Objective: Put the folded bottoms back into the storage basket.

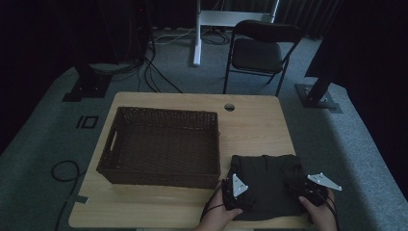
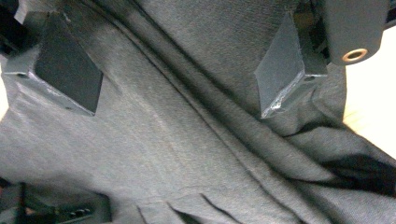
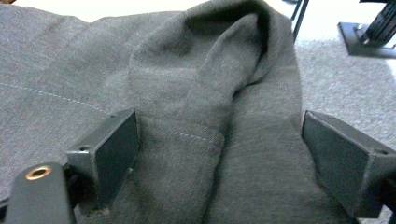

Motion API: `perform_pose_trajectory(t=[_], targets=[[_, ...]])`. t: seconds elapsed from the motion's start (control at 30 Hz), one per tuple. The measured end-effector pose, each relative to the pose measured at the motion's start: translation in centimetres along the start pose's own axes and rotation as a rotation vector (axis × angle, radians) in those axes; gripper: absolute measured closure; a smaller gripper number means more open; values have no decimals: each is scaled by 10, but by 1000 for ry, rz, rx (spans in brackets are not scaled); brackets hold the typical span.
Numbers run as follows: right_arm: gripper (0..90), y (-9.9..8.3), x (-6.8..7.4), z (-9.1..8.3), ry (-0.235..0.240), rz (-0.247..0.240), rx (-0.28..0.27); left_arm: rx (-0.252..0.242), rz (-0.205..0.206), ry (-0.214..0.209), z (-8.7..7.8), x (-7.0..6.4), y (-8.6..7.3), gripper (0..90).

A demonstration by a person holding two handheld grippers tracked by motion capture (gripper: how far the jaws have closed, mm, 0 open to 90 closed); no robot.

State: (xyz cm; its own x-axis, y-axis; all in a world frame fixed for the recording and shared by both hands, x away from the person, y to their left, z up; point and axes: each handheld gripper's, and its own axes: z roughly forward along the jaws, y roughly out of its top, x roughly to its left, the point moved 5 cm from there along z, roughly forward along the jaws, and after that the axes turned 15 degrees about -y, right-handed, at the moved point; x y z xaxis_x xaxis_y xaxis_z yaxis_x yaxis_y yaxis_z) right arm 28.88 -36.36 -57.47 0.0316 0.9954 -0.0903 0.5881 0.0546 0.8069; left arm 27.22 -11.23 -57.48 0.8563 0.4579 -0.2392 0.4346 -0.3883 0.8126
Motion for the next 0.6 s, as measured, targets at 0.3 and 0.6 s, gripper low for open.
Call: perform_pose_trajectory(t=[0.3,0.6], targets=[[135,-2,9,4,30,6,9,48,-101,-23,13,2,2,90],[437,-3,13,4,104,99,72,43,-80,-4,20,4,9,442]])
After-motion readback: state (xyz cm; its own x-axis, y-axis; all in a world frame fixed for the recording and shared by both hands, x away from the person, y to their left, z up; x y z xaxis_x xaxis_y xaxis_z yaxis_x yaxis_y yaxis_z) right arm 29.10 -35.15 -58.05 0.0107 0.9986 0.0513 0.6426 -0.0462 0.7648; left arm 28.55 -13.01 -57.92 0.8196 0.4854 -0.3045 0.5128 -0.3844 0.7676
